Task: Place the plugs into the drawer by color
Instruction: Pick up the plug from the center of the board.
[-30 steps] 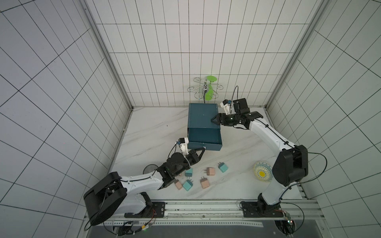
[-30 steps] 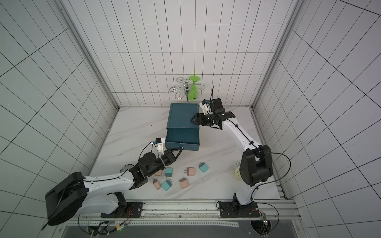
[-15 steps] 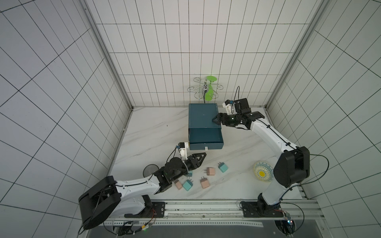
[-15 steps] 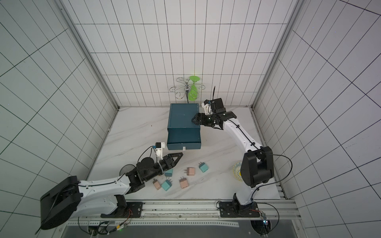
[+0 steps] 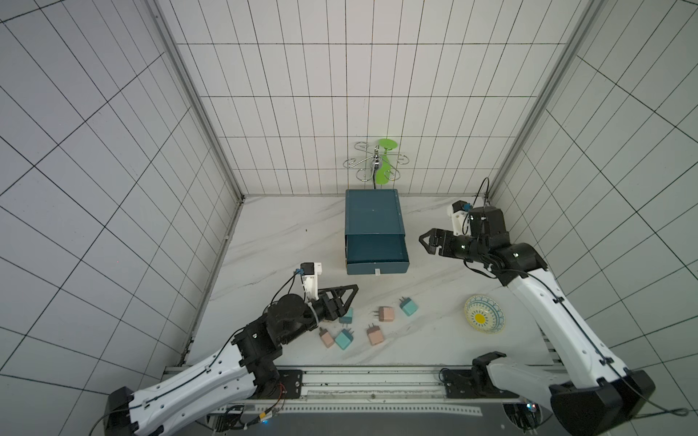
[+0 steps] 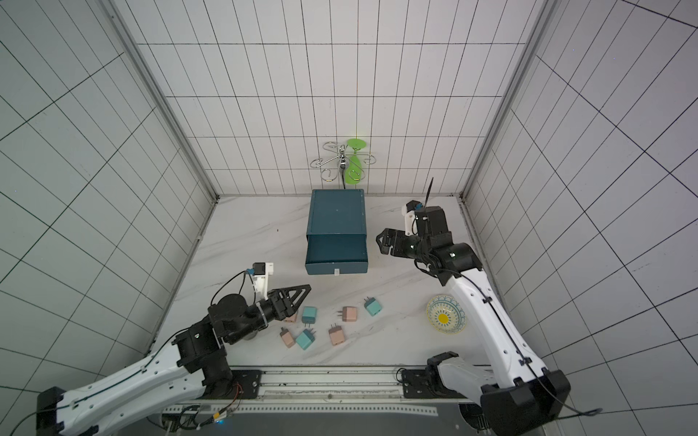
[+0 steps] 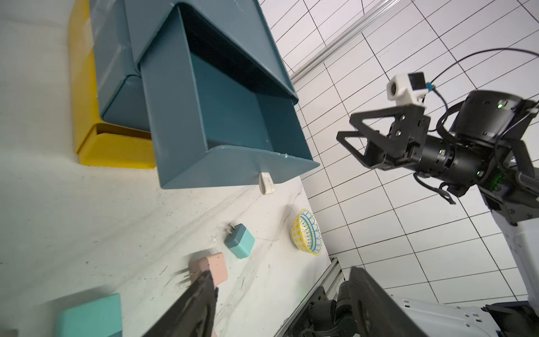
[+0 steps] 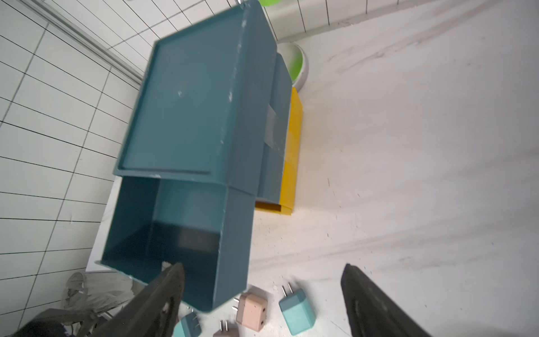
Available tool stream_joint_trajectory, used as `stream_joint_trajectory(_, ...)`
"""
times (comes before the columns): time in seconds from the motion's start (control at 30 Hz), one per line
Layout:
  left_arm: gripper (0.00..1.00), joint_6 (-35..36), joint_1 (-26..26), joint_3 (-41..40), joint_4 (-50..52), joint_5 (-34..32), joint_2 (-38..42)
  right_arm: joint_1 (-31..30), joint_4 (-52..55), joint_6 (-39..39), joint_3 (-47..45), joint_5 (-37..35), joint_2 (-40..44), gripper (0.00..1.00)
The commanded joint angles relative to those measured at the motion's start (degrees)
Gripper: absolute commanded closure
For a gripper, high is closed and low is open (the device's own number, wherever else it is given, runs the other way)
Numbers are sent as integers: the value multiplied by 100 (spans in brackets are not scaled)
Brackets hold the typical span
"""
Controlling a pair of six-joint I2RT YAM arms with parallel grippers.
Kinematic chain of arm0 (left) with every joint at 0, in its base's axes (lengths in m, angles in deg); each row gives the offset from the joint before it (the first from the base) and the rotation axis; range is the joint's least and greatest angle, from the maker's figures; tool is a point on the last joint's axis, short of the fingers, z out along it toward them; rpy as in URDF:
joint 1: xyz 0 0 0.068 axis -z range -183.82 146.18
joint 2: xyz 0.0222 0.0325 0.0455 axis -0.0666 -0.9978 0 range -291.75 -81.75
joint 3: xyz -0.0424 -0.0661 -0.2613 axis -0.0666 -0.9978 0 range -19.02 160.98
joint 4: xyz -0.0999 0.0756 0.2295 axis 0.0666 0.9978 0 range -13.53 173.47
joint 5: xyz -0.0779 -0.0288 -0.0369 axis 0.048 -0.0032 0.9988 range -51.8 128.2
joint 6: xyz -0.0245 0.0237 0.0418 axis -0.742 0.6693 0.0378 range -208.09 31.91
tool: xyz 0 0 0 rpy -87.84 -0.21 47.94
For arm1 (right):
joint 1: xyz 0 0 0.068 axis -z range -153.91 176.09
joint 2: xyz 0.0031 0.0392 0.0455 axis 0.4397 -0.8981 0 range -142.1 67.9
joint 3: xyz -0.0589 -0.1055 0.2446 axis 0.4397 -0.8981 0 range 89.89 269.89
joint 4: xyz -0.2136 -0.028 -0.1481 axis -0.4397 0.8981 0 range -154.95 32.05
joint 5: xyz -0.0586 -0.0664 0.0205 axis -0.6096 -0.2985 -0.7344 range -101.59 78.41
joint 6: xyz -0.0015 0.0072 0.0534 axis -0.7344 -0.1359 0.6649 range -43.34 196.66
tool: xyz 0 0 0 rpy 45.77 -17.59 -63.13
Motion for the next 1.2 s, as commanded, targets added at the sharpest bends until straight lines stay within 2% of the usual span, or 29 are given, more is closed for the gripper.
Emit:
stream_joint_trajectory(0.0,22,488,-1,80,1139,-22,346,-265,434,194,-1099,-475,517,13)
stream_joint_trajectory(0.13,18,899,-8,377,1165,329,258,-1019,-100,518,-2136,-453,900,13)
stream_joint_trajectory(0.3,19,1650,-1,976,933,733,-259,-1842,-979,516,-2640,-757,-82,14)
stream_joint_trajectory(0.47,19,1944,-4,1123,348,766,-540,-1884,-1414,282,-2670,-832,-745,13)
stream_joint_trajectory(0.63,19,2202,-10,760,-227,574,-563,-1885,-1585,-50,-2524,-656,-1501,16)
stream_joint_trajectory(0.73,19,2503,-2,851,103,686,-375,-1867,-1753,-94,-2575,-735,-1742,18)
stream_joint_trajectory(0.8,19,2518,-2,884,424,425,-152,-1864,-1841,-103,-2600,-705,-1899,19)
stream_joint_trajectory(0.93,17,2370,-10,574,239,66,231,-1867,-1913,-145,-2559,-617,-2064,23)
stream_joint_trajectory(1.07,17,2456,-12,666,311,192,203,-1866,-1864,-92,-2622,-871,-2001,32)
stream_joint_trajectory(1.17,17,2464,-8,698,329,136,151,-1874,-1857,7,-2757,-968,-1909,34)
